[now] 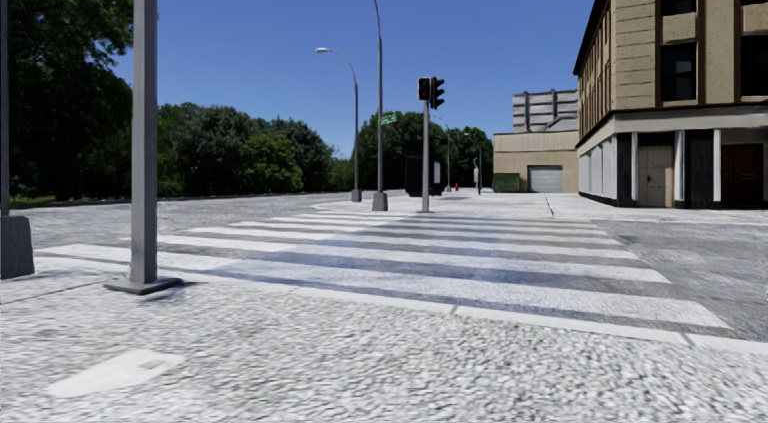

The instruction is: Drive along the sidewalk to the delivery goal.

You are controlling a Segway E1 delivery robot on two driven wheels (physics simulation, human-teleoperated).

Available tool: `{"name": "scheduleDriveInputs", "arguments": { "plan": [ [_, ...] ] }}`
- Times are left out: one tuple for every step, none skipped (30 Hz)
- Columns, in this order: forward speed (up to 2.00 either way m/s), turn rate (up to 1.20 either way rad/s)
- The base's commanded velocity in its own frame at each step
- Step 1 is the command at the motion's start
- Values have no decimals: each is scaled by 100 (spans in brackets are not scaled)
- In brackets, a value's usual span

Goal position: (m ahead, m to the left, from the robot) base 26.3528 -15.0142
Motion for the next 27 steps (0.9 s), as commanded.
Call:
{"name": "scheduleDriveInputs", "arguments": {
  "plan": [
    [200, -48],
    [200, -48],
    [200, -48],
    [200, -48],
    [200, -48],
    [200, -48],
    [200, -48],
    [200, -48],
    [200, -48],
    [200, -48],
    [200, -48],
    [200, -48],
    [200, -48],
    [200, -48],
    [200, -48],
    [200, -48],
    [200, -48],
    [200, -48],
    [200, -48],
    [200, -48],
    [200, -48],
    [200, -48],
    [200, -48],
    [200, -46],
    [200, -46],
    [200, -39],
    [200, -14]
  ]
}}
